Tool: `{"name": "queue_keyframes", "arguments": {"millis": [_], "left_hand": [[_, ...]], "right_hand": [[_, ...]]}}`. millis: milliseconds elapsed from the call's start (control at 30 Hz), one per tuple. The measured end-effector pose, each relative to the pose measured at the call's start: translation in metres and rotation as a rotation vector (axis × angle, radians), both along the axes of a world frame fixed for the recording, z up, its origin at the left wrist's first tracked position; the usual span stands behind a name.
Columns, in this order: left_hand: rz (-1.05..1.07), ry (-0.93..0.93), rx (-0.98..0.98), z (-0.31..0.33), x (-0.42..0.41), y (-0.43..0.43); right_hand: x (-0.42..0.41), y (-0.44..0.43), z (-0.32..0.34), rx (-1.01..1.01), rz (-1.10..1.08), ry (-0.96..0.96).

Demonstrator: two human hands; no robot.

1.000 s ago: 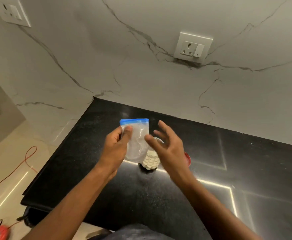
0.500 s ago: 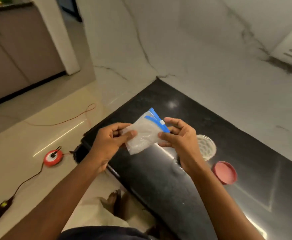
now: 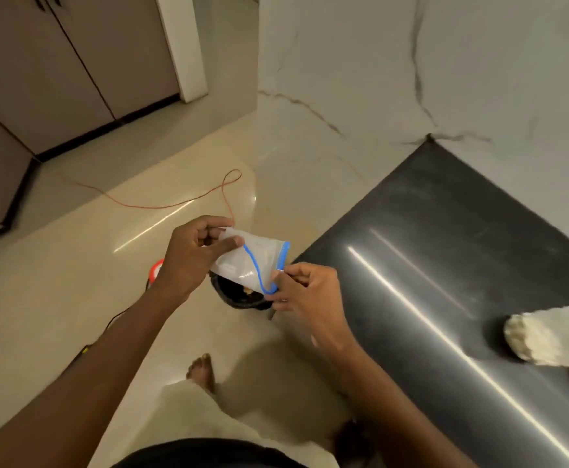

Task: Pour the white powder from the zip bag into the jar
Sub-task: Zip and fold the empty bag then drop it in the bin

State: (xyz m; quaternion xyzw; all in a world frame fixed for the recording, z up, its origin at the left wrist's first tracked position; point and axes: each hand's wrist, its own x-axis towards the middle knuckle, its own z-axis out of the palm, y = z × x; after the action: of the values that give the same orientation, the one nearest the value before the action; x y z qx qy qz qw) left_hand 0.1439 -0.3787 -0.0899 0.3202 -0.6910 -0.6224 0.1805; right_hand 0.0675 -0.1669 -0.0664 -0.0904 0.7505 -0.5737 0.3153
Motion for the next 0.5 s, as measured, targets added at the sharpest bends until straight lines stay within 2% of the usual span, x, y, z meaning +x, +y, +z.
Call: {"name": "queue_keyframes", "arguments": {"millis": [200,267,367,500], "left_hand": [[-0.034,-0.13,-0.096,-0.052,0.0,-0.087],[-0.05,-0.162,-0.127,-0.071,-0.005,-0.111],[-0.075,-0.211,-0.112,-0.112,-0.017,-0.131],[-0.075,-0.28,-0.068,-0.185,-0.035,-0.146]], "right_hand": [[0.036,-0.106,-0.051,0.057,-0.123,-0.165],[0.038,-0.133,-0.072,0.101,-0.137,-0.135],[0.03,-0.158,-0.117,0.154,-0.209,-0.117],[0.011,-0.178,-0.19,0.195,-0.302,-0.268]]}}
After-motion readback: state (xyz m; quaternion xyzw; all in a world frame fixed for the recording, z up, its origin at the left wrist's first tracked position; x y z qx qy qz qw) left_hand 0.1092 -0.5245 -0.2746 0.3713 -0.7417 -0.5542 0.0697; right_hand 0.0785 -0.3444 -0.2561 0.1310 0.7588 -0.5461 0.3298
